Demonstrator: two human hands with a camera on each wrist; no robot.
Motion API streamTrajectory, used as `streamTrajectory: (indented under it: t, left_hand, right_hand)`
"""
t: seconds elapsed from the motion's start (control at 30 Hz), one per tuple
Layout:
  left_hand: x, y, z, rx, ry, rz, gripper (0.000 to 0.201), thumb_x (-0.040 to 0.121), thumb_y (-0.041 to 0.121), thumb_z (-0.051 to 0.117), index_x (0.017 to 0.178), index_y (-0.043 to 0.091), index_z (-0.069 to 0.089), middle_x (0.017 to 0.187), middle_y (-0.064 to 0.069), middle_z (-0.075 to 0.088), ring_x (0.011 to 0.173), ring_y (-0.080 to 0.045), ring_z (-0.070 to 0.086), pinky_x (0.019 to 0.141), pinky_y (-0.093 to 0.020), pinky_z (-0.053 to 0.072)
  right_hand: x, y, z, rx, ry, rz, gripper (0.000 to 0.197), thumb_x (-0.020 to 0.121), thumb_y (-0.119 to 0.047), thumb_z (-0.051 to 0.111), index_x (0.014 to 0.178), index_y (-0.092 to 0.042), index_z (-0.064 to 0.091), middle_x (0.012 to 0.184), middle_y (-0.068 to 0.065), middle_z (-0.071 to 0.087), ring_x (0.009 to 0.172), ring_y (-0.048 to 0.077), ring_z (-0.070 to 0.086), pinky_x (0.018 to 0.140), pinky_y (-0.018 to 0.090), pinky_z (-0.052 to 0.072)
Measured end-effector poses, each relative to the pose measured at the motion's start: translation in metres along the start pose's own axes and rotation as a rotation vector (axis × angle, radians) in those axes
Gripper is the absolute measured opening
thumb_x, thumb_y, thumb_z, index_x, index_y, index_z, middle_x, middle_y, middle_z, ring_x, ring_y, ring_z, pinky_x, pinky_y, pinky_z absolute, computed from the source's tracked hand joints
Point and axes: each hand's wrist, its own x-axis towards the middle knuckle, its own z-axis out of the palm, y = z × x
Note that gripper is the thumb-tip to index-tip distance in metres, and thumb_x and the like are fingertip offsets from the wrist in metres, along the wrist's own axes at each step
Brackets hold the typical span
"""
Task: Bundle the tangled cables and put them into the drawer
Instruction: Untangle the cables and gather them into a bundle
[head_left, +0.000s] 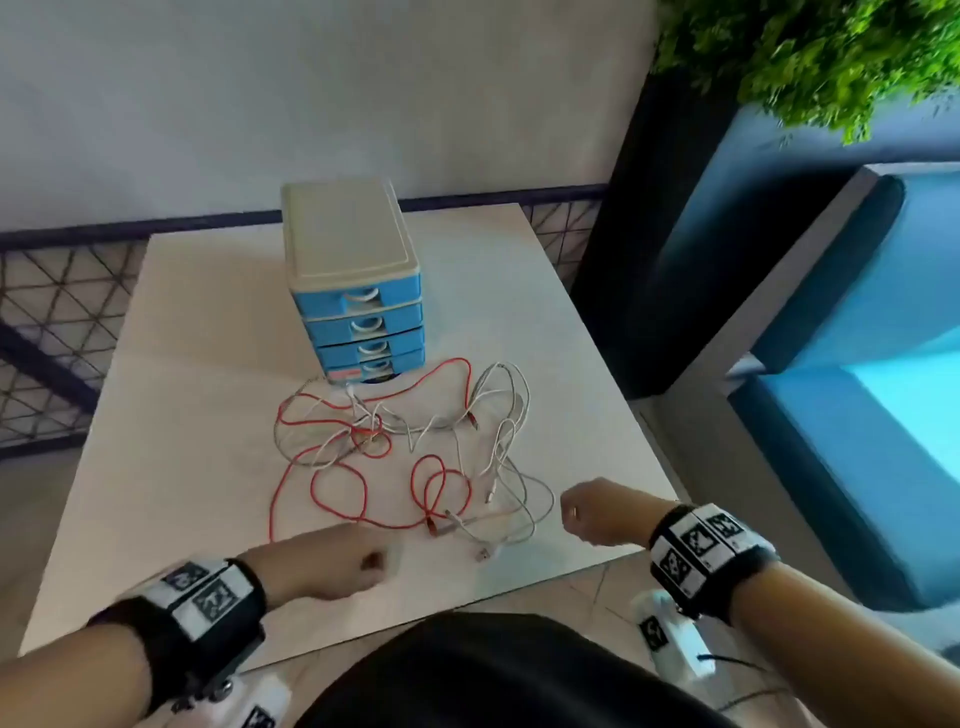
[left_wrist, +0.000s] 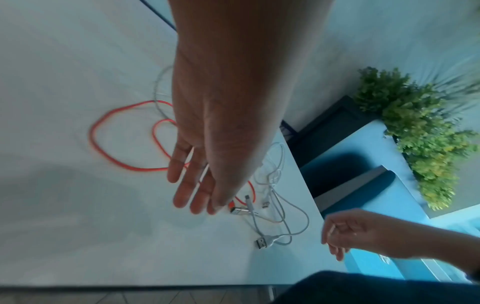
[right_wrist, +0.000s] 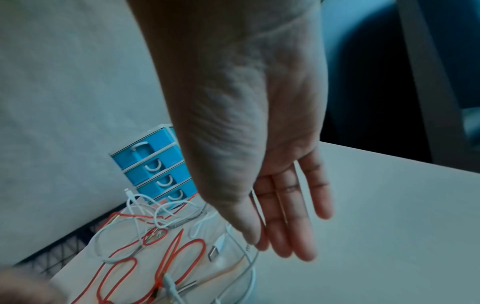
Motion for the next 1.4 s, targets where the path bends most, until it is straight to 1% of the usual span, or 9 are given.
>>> streamTrajectory:
  t: [0.13, 0.27, 0.37, 0.53, 0.73, 0.9, 1.03, 1.2, 1.4]
  left_hand:
    - [0.037, 0.026, -0.029, 0.071, 0.189, 0.069, 0.012, 0.089, 0.03, 0.05, 0.096, 0.028, 0.059, 0.1, 0.006, 0.062, 0.09, -0.015, 0.058, 0.077, -0.035, 0.049]
    - [0.058, 0.047, -0.036, 0.176, 0.257, 0.18, 0.011, 0.09, 0.029, 0.051, 0.098, 0.021, 0.053, 0.101, 0.003, 0.057, 0.086, -0.02, 0.057, 0.065, -0.032, 0.042]
    - [0.069, 0.047, -0.036, 0.268, 0.25, 0.162, 0.018, 0.089, 0.029, 0.054, 0.106, 0.022, 0.052, 0.112, 0.003, 0.055, 0.091, -0.022, 0.06, 0.066, -0.031, 0.043]
    - [0.075, 0.042, -0.028, 0.274, 0.264, 0.142, 0.017, 0.087, 0.026, 0.056, 0.101, 0.018, 0.05, 0.112, -0.001, 0.052, 0.083, -0.025, 0.06, 0.062, -0.031, 0.041]
    - [0.079, 0.039, -0.012, 0.35, 0.306, 0.071, 0.018, 0.088, 0.025, 0.056, 0.103, 0.015, 0.052, 0.113, -0.004, 0.055, 0.094, -0.027, 0.061, 0.066, -0.034, 0.041]
    - [0.08, 0.027, -0.012, 0.241, 0.287, 0.064, 0.015, 0.085, 0.023, 0.055, 0.096, 0.013, 0.056, 0.108, -0.005, 0.048, 0.099, -0.023, 0.052, 0.063, -0.031, 0.036]
    - [0.073, 0.01, -0.028, -0.089, 0.27, 0.061, 0.01, 0.084, 0.03, 0.059, 0.085, 0.023, 0.052, 0.097, 0.003, 0.054, 0.091, -0.019, 0.053, 0.076, -0.036, 0.046]
    - [0.054, -0.001, -0.057, -0.399, 0.542, 0.058, 0.009, 0.08, 0.027, 0.072, 0.087, 0.029, 0.065, 0.086, 0.009, 0.067, 0.079, -0.003, 0.059, 0.072, -0.019, 0.047]
    - [0.042, 0.005, -0.087, -0.535, 0.744, -0.034, 0.007, 0.082, 0.023, 0.071, 0.087, 0.018, 0.074, 0.083, 0.006, 0.072, 0.077, -0.007, 0.064, 0.068, -0.016, 0.046]
  right_hand:
    - [0.022, -0.016, 0.003, -0.04, 0.098, -0.092, 0.017, 0.093, -0.017, 0.047, 0.093, -0.023, 0.063, 0.109, 0.004, 0.067, 0.095, 0.022, 0.061, 0.076, 0.029, 0.045]
    - [0.038, -0.037, 0.011, -0.188, 0.089, -0.263, 0.018, 0.092, -0.024, 0.057, 0.108, -0.021, 0.062, 0.114, 0.002, 0.062, 0.108, 0.022, 0.058, 0.088, 0.035, 0.047]
    - [0.05, -0.049, 0.018, -0.359, 0.084, -0.345, 0.032, 0.089, -0.032, 0.064, 0.118, -0.019, 0.058, 0.121, 0.005, 0.06, 0.112, 0.027, 0.058, 0.089, 0.04, 0.048]
    - [0.059, -0.055, 0.031, -0.533, 0.068, -0.332, 0.04, 0.088, -0.024, 0.067, 0.124, -0.012, 0.054, 0.122, 0.009, 0.058, 0.111, 0.031, 0.059, 0.083, 0.042, 0.051]
    - [0.061, -0.052, 0.041, -0.53, 0.116, -0.279, 0.027, 0.093, -0.006, 0.054, 0.119, -0.008, 0.059, 0.119, 0.012, 0.058, 0.108, 0.032, 0.061, 0.076, 0.042, 0.051]
    - [0.06, -0.04, 0.022, -0.189, 0.116, -0.195, 0.019, 0.095, -0.021, 0.056, 0.112, -0.015, 0.062, 0.113, 0.009, 0.064, 0.102, 0.029, 0.063, 0.079, 0.035, 0.049]
    - [0.062, -0.03, -0.001, 0.103, 0.157, -0.211, 0.011, 0.093, -0.019, 0.059, 0.1, -0.016, 0.068, 0.095, 0.001, 0.074, 0.082, 0.015, 0.067, 0.076, 0.027, 0.05]
    - [0.061, -0.034, -0.034, 0.491, 0.262, -0.208, 0.016, 0.095, -0.023, 0.058, 0.082, -0.015, 0.062, 0.072, 0.006, 0.073, 0.054, 0.008, 0.065, 0.06, 0.016, 0.047]
    - [0.062, -0.05, -0.06, 0.669, 0.363, -0.17, 0.017, 0.098, -0.014, 0.049, 0.083, -0.012, 0.056, 0.06, 0.002, 0.056, 0.032, 0.001, 0.045, 0.037, 0.017, 0.04]
